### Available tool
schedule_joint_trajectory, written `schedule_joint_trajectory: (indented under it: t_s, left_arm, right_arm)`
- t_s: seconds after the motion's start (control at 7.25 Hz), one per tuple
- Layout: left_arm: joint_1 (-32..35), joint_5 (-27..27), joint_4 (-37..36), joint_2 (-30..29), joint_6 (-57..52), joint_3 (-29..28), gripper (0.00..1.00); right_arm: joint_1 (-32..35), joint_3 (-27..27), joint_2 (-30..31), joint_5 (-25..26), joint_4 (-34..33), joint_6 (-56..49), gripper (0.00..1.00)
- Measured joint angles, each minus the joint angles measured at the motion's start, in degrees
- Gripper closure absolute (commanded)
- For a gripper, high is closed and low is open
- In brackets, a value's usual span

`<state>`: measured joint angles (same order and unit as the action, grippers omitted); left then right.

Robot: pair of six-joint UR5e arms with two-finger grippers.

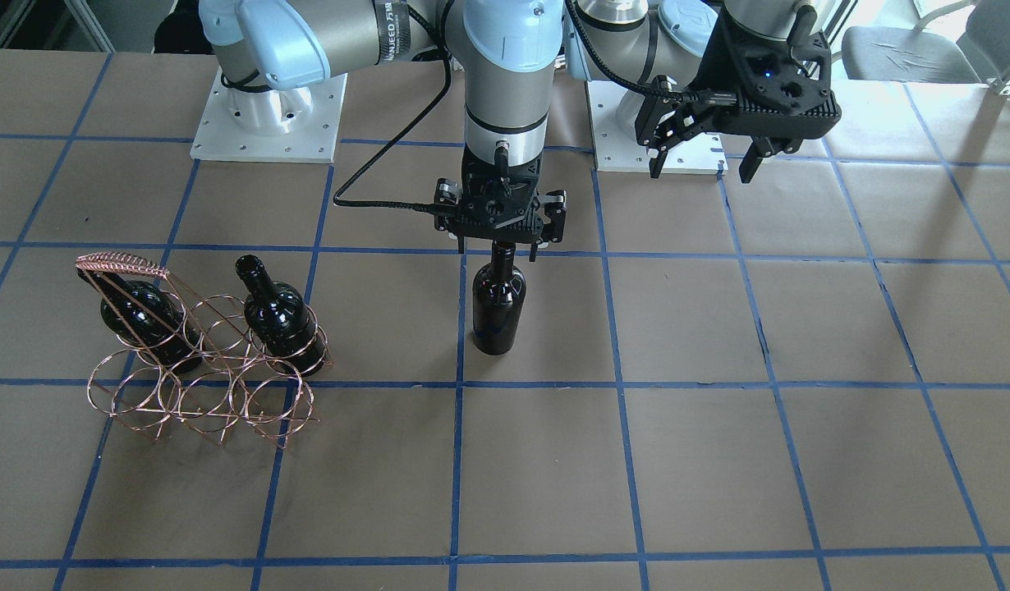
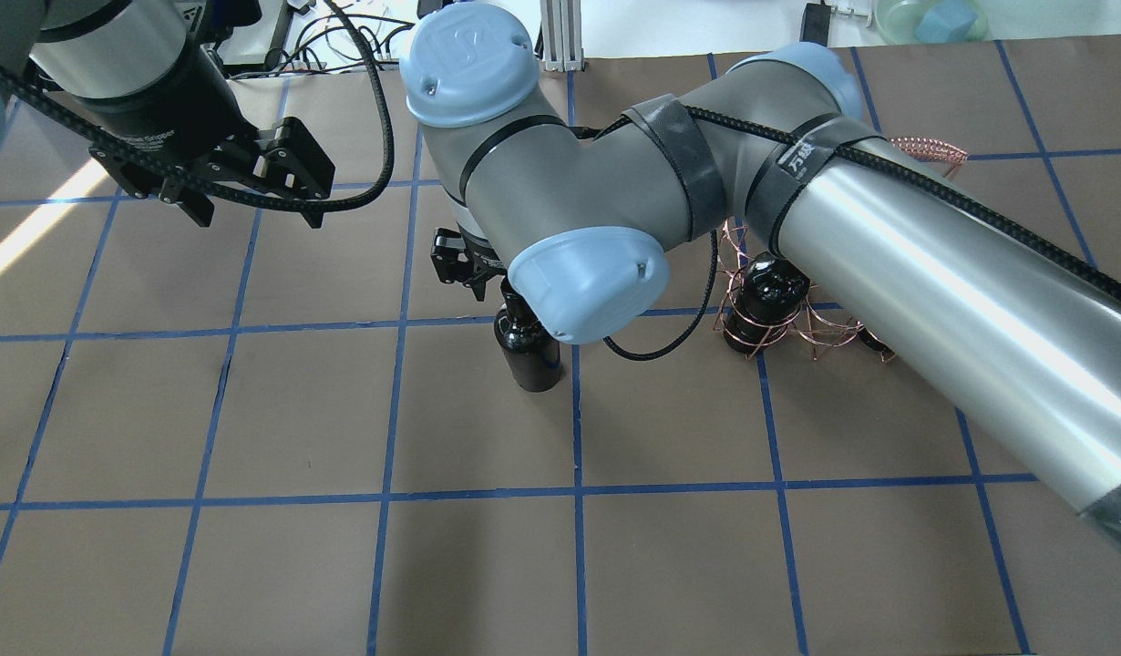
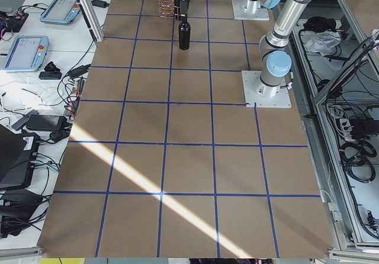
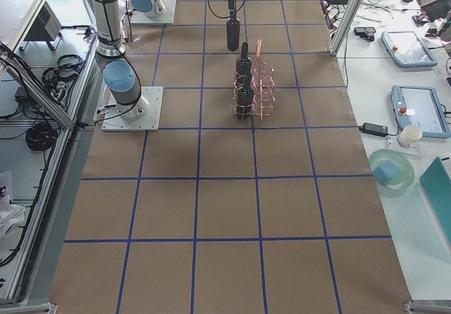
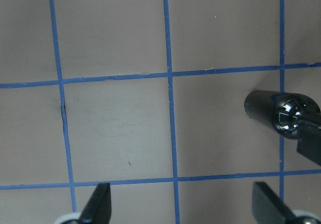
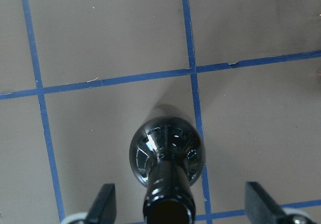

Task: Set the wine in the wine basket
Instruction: 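Lift the bottle with the right gripper and carry it toward the wire rack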

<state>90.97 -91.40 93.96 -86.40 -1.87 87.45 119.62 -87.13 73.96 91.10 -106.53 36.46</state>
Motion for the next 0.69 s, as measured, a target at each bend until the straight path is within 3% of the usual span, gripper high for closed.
schedule_joint_trajectory:
  t_s: [0.69]
  left_arm:
    - [0.00, -0.11, 0.04, 0.07, -0.03, -0.06, 0.00]
  right_arm:
    - [0.00, -1.19, -1.01, -0.66, -1.52, -0.03, 0.30]
